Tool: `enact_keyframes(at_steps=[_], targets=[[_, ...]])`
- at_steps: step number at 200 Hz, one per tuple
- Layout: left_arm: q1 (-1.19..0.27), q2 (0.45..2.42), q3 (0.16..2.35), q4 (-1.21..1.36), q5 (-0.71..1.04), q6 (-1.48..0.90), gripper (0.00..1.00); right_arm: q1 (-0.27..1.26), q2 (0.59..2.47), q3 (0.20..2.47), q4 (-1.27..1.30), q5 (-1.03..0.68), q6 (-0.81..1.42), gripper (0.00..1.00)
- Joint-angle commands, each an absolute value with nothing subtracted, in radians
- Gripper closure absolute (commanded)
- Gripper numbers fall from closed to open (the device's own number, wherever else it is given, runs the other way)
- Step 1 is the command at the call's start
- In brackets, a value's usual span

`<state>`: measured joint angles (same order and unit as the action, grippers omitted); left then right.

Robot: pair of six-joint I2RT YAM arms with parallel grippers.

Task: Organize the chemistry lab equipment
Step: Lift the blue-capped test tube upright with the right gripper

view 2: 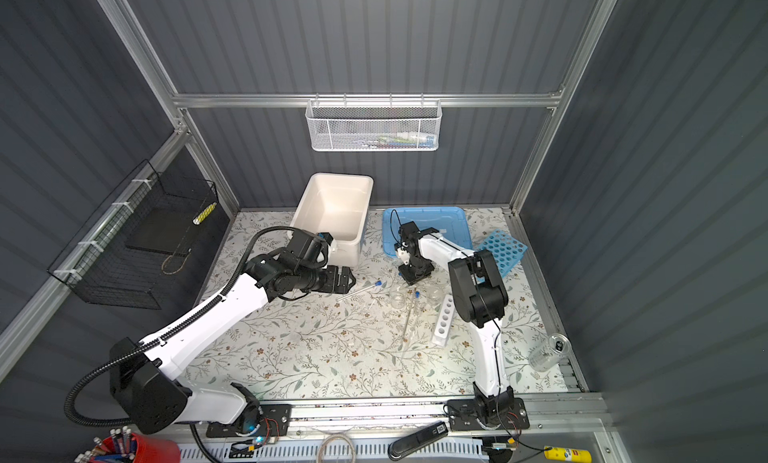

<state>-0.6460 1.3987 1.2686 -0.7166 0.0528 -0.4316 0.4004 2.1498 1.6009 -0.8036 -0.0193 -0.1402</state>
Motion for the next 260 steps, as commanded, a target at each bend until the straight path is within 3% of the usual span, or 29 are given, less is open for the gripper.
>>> enact_keyframes(at_steps=[1,133,260], targets=[[-0.638,1.379,1.272,-0.721,0.060,-0.439,0.00,0.394,2.184,1.567,-0.861,-0.018,-0.119,0.64],[-0.637,1.391,1.266,-0.672,0.093,-0.444,0.01,0.388,2.169,1.531,-0.815,-0.067,-0.064,0.83],[-0.637,1.417,1.288,-0.617,0.165,-0.440,0.02,0.363,2.037,1.509,-0.711,-0.114,-0.055,0.86]])
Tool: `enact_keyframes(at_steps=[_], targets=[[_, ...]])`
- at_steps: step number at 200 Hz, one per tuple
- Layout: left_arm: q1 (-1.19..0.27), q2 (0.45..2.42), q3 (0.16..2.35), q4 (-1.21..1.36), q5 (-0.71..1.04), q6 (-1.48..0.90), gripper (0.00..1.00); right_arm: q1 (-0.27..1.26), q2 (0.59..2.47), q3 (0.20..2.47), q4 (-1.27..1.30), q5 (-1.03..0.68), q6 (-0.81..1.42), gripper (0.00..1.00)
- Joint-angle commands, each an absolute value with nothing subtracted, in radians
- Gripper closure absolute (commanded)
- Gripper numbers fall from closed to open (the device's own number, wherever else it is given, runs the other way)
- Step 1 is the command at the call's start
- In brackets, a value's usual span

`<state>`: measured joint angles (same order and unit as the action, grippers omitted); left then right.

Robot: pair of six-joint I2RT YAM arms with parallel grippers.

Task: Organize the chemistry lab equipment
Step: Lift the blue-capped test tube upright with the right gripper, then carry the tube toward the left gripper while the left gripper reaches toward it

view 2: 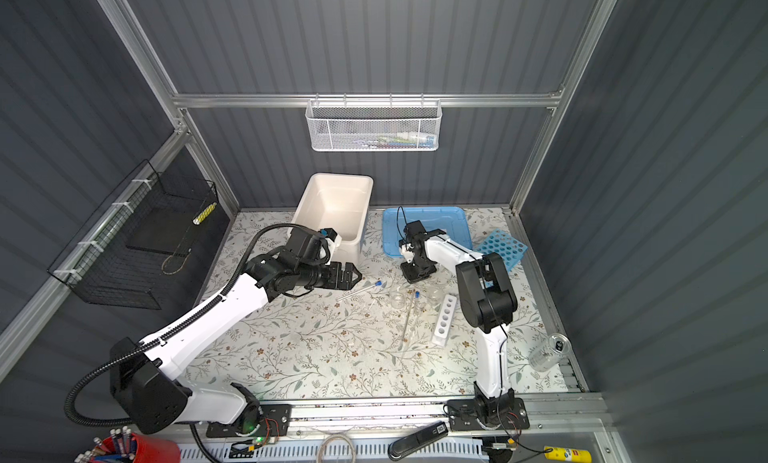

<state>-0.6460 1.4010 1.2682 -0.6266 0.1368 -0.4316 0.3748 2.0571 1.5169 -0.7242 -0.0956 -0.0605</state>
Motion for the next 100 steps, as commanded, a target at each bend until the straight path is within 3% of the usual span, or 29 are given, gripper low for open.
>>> enact_keyframes(at_steps=[1,100], targets=[[-0.638,1.417,1.287,-0.618,0.165,-0.440,0.02,0.363,2.037,1.509,-0.711,-0.114,-0.055,0.86],[-0.638,1.442,1.301,-0.549,0.253,-0.456,0.04,0.323,1.889,1.430,-0.627,-0.214,-0.014,0.86]])
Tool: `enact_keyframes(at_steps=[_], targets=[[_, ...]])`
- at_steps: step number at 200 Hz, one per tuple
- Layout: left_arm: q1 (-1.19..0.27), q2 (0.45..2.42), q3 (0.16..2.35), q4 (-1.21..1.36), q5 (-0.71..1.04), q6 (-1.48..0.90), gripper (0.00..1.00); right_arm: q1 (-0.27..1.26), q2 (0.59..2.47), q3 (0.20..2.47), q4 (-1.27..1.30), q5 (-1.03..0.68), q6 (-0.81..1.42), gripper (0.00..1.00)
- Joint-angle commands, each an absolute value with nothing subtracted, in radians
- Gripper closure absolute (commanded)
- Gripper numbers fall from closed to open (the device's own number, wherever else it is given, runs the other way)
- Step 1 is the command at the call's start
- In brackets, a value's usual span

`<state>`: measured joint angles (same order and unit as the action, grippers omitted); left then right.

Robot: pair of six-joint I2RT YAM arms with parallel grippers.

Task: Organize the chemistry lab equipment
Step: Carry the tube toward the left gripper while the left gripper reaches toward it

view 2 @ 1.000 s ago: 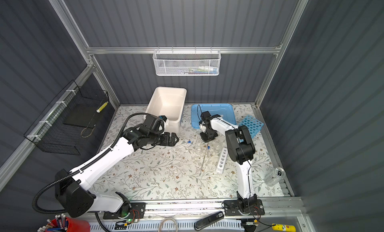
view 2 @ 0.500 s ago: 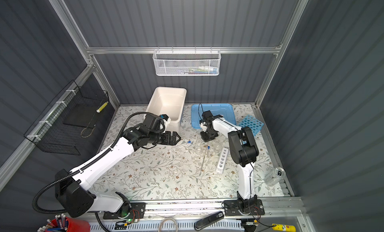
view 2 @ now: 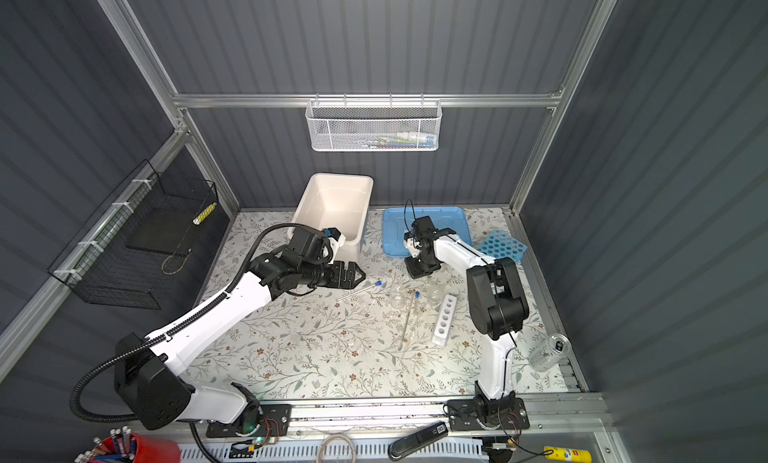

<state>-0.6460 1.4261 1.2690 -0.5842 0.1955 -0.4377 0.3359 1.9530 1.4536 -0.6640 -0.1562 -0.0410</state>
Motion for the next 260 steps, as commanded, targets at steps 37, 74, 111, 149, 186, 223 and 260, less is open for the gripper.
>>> enact_keyframes(at_steps=[37,74,111,149,186,223,260], targets=[[-0.637,1.473,1.326,-0.478,0.337,-0.471,0.06,0.301,1.772,1.396,-0.599,-0.300,0.008,0.86],[-0.638,1.520,1.351,-0.362,0.448,-0.491,0.08,0.292,1.603,1.309,-0.505,-0.441,0.056,0.85],[-0.638,1.597,1.390,-0.248,0.522,-0.523,0.11,0.290,1.465,1.204,-0.404,-0.541,0.115,0.84],[-0.638,1.652,1.438,-0.132,0.586,-0.543,0.16,0.289,1.349,1.100,-0.320,-0.612,0.150,0.84],[-0.638,1.652,1.439,-0.048,0.615,-0.558,0.19,0.282,1.288,1.055,-0.299,-0.654,0.167,0.85],[-0.637,1.683,1.460,-0.035,0.651,-0.561,0.24,0.278,1.239,1.018,-0.251,-0.708,0.193,0.85],[-0.637,1.688,1.455,0.003,0.675,-0.568,0.27,0.270,1.196,0.990,-0.215,-0.732,0.218,0.85]])
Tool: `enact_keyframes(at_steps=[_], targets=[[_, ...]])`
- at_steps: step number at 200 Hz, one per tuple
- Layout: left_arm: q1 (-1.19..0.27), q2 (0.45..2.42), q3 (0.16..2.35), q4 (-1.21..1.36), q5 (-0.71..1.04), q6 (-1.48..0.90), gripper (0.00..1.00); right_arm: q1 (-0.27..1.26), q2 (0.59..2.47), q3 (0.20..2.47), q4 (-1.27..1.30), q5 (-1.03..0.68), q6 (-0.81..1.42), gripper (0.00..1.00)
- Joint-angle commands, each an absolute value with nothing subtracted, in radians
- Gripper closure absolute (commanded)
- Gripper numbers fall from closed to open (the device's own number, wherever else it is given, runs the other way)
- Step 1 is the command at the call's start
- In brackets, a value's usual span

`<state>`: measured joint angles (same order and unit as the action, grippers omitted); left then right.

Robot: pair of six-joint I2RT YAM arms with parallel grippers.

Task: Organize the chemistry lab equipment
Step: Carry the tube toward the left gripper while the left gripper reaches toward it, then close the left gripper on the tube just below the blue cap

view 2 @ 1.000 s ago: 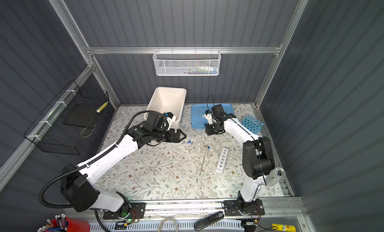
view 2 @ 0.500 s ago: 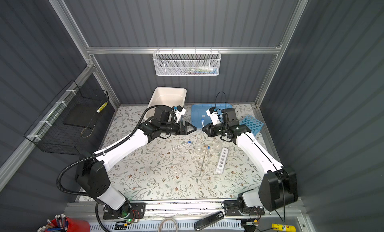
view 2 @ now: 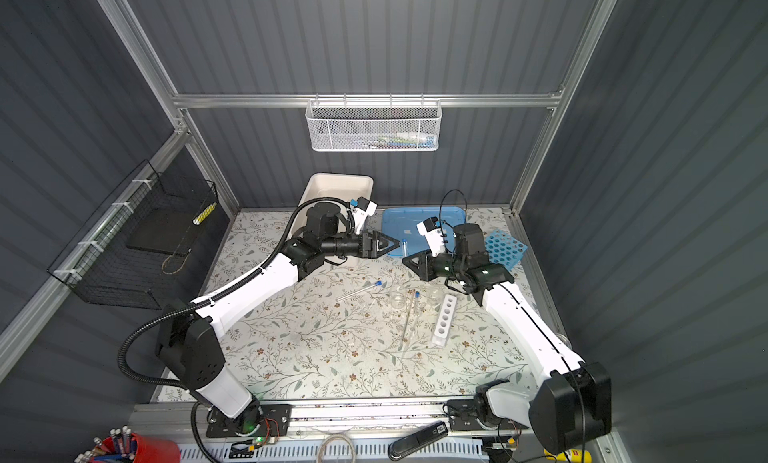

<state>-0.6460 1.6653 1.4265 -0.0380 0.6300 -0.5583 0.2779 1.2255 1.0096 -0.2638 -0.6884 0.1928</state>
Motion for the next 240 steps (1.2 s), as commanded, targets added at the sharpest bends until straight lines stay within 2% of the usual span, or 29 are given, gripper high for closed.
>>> enact_keyframes(at_steps=[1,173,240], targets=[[-0.637,1.688,1.456,0.003,0.675,-0.568,0.28,0.270,1.195,0.988,-0.214,-0.732,0.218,0.85],[-0.653,1.753,1.471,0.160,0.770,-0.658,0.50,0.268,1.210,0.981,-0.167,-0.801,0.249,0.84],[-0.667,1.768,1.482,0.214,0.790,-0.699,0.61,0.268,1.233,1.003,-0.163,-0.815,0.245,0.84]])
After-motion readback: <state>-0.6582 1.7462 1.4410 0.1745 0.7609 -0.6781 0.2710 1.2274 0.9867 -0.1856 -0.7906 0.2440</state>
